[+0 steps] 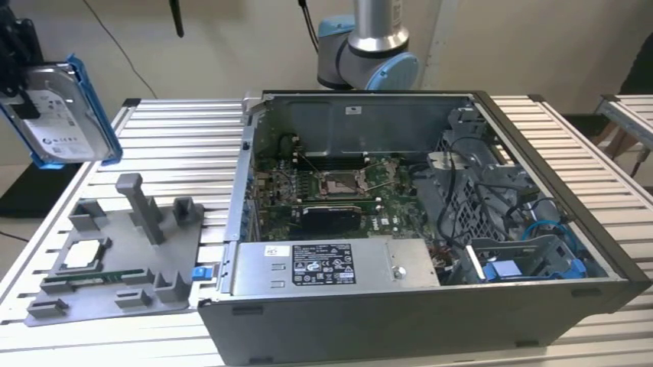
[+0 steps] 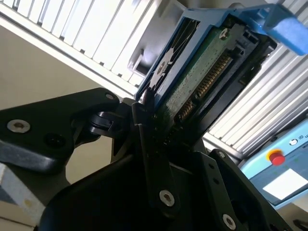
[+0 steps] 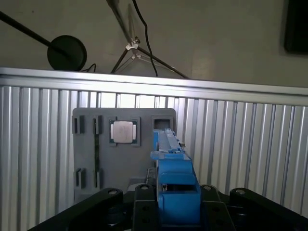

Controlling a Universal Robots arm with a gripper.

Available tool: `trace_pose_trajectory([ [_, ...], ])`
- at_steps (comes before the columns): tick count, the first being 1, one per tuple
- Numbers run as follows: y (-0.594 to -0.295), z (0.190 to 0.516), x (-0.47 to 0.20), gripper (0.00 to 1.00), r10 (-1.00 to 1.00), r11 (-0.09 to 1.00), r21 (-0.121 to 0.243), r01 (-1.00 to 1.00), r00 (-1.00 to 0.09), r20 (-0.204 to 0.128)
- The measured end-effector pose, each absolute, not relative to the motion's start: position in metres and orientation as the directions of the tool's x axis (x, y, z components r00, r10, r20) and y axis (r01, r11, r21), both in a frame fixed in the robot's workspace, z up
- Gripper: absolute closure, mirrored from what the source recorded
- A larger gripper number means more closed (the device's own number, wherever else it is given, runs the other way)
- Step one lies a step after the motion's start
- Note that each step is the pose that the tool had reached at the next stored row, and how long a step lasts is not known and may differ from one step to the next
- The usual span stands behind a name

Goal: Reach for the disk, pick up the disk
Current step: 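Pick up the disk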

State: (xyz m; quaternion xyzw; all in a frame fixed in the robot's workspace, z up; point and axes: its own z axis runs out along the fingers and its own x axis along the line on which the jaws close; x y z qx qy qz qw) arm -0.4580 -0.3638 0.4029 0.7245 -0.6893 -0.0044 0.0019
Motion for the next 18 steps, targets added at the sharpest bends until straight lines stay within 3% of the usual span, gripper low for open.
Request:
trace_pose_trajectory([
  [18,-0.364,0.434,-0.458,1.0,-0.999,-0.05,0.009,-0.999,0.05,-0.004],
])
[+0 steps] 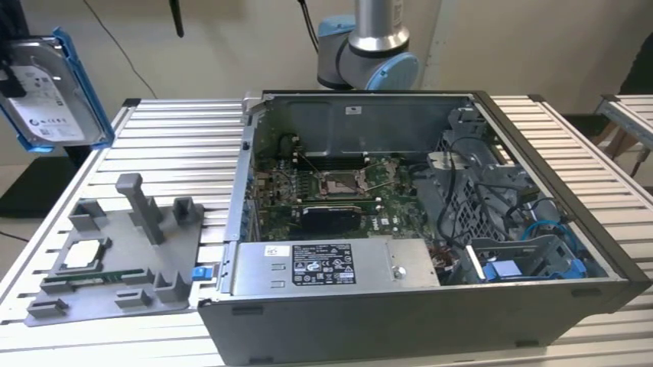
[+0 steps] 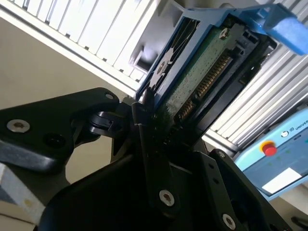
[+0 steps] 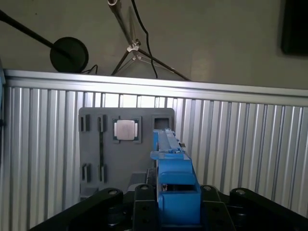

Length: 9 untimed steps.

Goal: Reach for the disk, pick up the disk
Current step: 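Pick up the disk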

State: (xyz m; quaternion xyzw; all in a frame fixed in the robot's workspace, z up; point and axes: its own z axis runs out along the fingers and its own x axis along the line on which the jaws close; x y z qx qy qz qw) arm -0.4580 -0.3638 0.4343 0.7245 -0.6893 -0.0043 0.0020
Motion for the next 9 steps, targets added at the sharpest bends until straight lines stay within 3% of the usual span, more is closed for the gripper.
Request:
trace_pose_trajectory([
  [9,-0.364,0.453,-0.458,1.0,-0.999,-0.05,0.009,-0.999,0.05,-0.003],
])
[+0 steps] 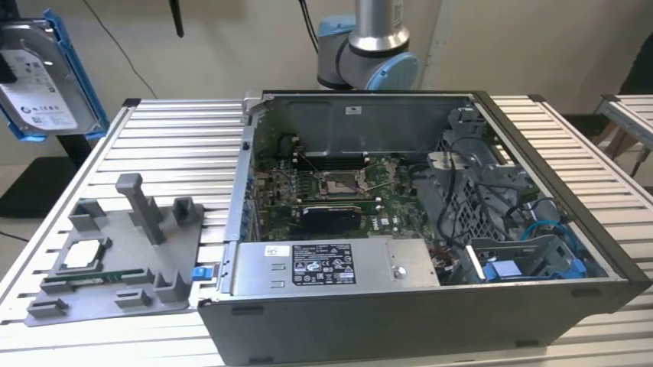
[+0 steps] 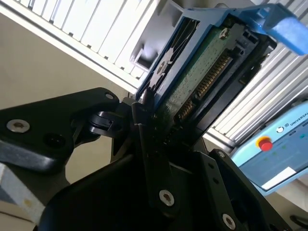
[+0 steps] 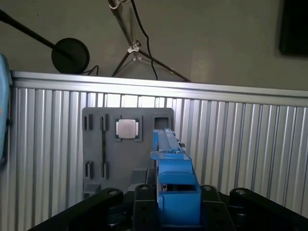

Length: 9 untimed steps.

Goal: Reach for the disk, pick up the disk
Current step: 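Pick up the disk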

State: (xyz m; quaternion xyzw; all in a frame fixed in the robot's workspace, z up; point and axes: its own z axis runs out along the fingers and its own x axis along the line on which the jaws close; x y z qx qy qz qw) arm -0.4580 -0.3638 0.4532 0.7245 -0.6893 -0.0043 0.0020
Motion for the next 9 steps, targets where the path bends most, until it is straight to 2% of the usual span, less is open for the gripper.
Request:
trace_pose_trajectory([
  [9,-0.364,0.473,-0.458,1.0,-0.999,-0.05,0.009,-0.999,0.05,-0.004],
])
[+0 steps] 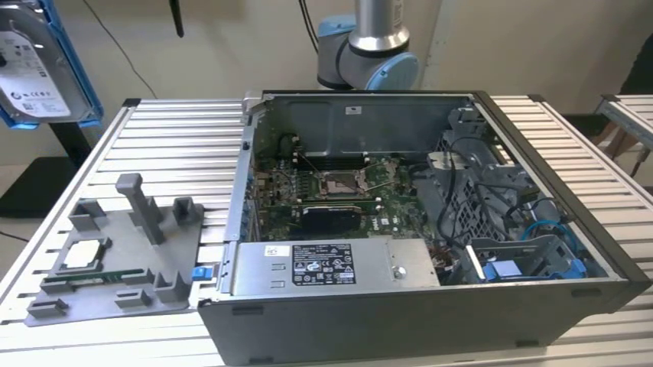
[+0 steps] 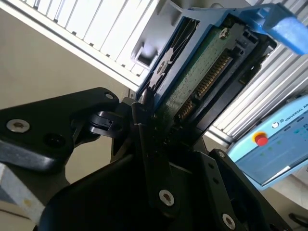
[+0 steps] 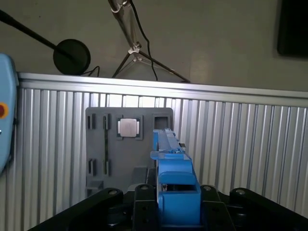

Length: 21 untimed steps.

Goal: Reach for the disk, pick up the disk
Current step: 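Pick up the disk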

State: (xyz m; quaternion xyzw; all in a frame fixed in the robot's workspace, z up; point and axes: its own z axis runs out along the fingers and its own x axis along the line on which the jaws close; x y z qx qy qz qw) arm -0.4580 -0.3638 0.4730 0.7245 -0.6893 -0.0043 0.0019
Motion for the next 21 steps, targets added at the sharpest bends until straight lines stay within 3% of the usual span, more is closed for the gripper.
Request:
trace_pose_trajectory([
  [21,-0.364,0.495,-0.458,1.0,-0.999,-0.05,0.009,-0.999,0.05,-0.004],
])
